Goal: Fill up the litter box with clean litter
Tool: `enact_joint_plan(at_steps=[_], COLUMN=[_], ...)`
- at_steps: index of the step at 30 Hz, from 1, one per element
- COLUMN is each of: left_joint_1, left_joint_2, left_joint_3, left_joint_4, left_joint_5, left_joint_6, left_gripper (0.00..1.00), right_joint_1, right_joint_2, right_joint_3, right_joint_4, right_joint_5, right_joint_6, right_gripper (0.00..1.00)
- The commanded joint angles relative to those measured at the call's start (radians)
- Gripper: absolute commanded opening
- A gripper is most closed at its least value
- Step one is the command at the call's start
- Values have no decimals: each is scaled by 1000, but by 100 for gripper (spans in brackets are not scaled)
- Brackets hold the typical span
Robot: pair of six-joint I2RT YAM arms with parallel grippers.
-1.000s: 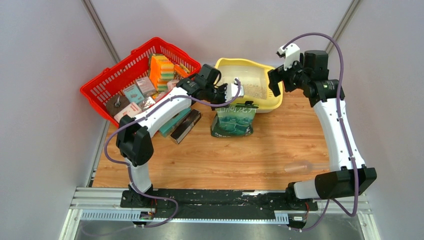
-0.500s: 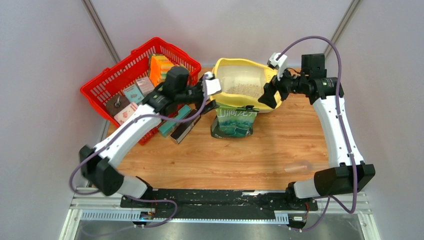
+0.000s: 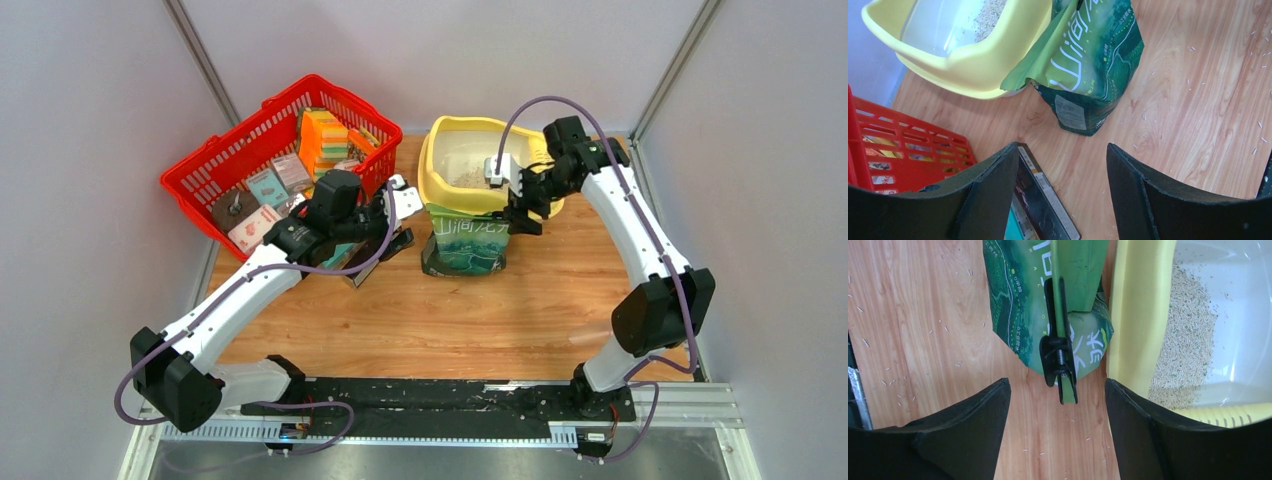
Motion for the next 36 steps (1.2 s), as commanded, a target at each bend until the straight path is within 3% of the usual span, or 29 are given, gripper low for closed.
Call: enact_joint_plan(at_steps=[1, 4, 12, 14, 20, 24, 25, 28, 36], left_joint_1=[2, 2, 2, 2, 2, 2, 2, 4, 2], left_joint_2=[-12, -13, -16, -16, -12, -7, -9, -9, -7], left_joint_3=[7, 6, -5, -5, -11, -11, -11, -13, -19], left_joint_4=[23, 21, 24, 27, 29, 33, 32, 30, 29], left_joint_5=[-6, -7, 0, 4, 10, 13, 13, 14, 17], left_joint_6=[-35, -28, -36, -39, -42, -48, -48, -45, -48], left_gripper=[72, 72, 72, 72, 72, 71, 72, 71, 71], right_joint_1=[50, 70, 111, 116, 126, 139, 142, 142, 139], right_joint_2=[-47, -50, -130, -138, -155, -152, -158, -171, -256], right_joint_3=[-48, -64, -163, -174, -190, -190, -186, -174, -78], right_joint_4=[105, 132, 244, 255, 279, 280, 280, 276, 91], right_joint_5=[67, 77, 126, 142, 159, 169, 176, 189, 185], right_joint_6=[-56, -38, -13, -12, 8, 11, 13, 23, 37], right_gripper=[71, 63, 56, 49, 41, 22, 13, 2, 0])
